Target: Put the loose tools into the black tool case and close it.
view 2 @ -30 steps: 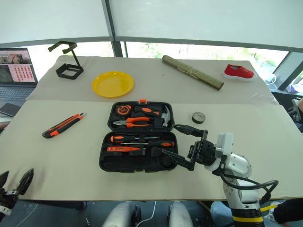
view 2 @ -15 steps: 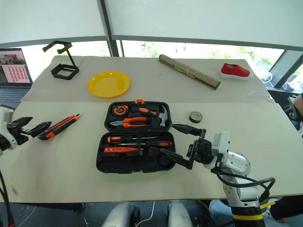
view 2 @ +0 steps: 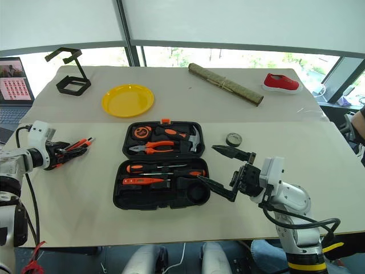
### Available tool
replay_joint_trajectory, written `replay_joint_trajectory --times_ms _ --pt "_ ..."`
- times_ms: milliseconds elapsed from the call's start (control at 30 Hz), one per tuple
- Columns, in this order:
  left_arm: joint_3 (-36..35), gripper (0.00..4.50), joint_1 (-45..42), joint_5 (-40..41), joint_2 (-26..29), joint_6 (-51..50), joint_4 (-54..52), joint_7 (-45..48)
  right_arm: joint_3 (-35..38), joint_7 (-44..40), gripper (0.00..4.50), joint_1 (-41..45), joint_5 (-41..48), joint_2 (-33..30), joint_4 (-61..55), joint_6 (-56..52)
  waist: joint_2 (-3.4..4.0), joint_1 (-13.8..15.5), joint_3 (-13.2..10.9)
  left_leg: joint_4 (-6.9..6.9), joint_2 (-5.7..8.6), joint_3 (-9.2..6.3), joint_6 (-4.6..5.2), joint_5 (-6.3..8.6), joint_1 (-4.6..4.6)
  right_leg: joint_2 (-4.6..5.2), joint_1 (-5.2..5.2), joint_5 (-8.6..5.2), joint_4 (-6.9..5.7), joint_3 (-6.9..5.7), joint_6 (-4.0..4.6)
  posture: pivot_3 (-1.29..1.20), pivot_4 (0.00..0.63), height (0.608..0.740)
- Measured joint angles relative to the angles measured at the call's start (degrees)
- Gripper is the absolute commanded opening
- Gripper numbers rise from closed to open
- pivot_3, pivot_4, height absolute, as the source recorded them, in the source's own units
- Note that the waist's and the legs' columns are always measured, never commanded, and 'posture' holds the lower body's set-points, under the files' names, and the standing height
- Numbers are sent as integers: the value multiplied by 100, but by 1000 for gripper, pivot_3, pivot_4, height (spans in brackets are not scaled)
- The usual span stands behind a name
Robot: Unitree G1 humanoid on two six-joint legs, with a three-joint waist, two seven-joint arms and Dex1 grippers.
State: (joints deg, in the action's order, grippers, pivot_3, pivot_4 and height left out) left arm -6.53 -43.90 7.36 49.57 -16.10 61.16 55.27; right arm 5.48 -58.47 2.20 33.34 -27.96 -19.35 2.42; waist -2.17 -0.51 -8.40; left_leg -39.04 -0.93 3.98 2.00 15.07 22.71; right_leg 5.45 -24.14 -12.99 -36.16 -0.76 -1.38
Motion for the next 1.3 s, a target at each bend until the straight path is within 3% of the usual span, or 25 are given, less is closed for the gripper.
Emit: replay_joint_trajectory --times_ms 33,67,133,267,433,567,667,767,900,1067,1300 --pt "-1 2470 15 0 21 -36 -15 31 -1 3 4500 6 2 -3 -8 -13 0 0 0 0 0 0 0 0 0 0 0 0 0 0 0 0 150 740" --pt "-21 1891 90 2 85 -129 -81 114 -1 7 4500 14 6 -7 -18 -33 1 -5 1 0 0 1 1 1 -1 0 0 0 0 3 0 0 150 740" --pt "-51 1507 205 9 141 -193 -197 228 -2 9 4500 23 7 -14 -17 -38 2 -19 1 1 -1 1 2 1 -5 0 1 0 -1 6 0 0 150 740" --pt "-348 1507 585 226 179 -225 -494 321 -18 -13 4500 154 7 -14 13 -40 3 -45 2 2 -4 3 2 1 -11 0 1 0 -4 11 0 0 150 740" --pt "-846 1507 1207 711 63 514 -990 795 -45 -117 4500 202 6 -13 190 -39 2 -20 1 0 -4 2 2 1 -3 9 -3 1 -4 6 1 0 150 740" --pt "-1040 1507 2111 1825 8 -142 -3353 1824 12 -352 4500 202 78 -214 272 -39 -12 42 -9 -24 -5 -16 6 4 34 21 -15 6 -1 -8 -4 0 150 740" --pt "-778 1507 2613 2394 367 -881 -5435 2280 289 -709 4500 47 239 -607 294 -39 -8 94 -10 -29 4 -16 21 14 32 35 -6 11 10 -4 -15 0 150 740" --pt "-301 1507 2825 2769 653 -1777 -7336 2149 520 -1282 4500 -390 370 -1158 285 -44 2 126 -14 -29 10 -14 26 16 22 38 7 9 11 0 -19 0 150 740" --pt "657 1507 2765 2845 371 -2432 -8792 1485 686 -1598 4500 -739 397 -1445 268 -93 5 102 -13 -31 3 -10 23 13 9 6 12 8 6 20 -19 0 150 740" --pt "1707 1507 2667 2158 258 -2600 -9202 839 697 -1512 4500 -927 395 -1425 132 -182 6 93 -14 -31 -3 -12 16 9 2 -21 10 7 3 24 -4 0 150 740" --pt "2326 1507 2535 1412 174 -2566 -9093 405 676 -1251 4500 -1012 395 -1315 -152 -275 6 120 -14 -35 -1 -12 16 8 8 -15 10 8 8 23 -9 0 150 740"
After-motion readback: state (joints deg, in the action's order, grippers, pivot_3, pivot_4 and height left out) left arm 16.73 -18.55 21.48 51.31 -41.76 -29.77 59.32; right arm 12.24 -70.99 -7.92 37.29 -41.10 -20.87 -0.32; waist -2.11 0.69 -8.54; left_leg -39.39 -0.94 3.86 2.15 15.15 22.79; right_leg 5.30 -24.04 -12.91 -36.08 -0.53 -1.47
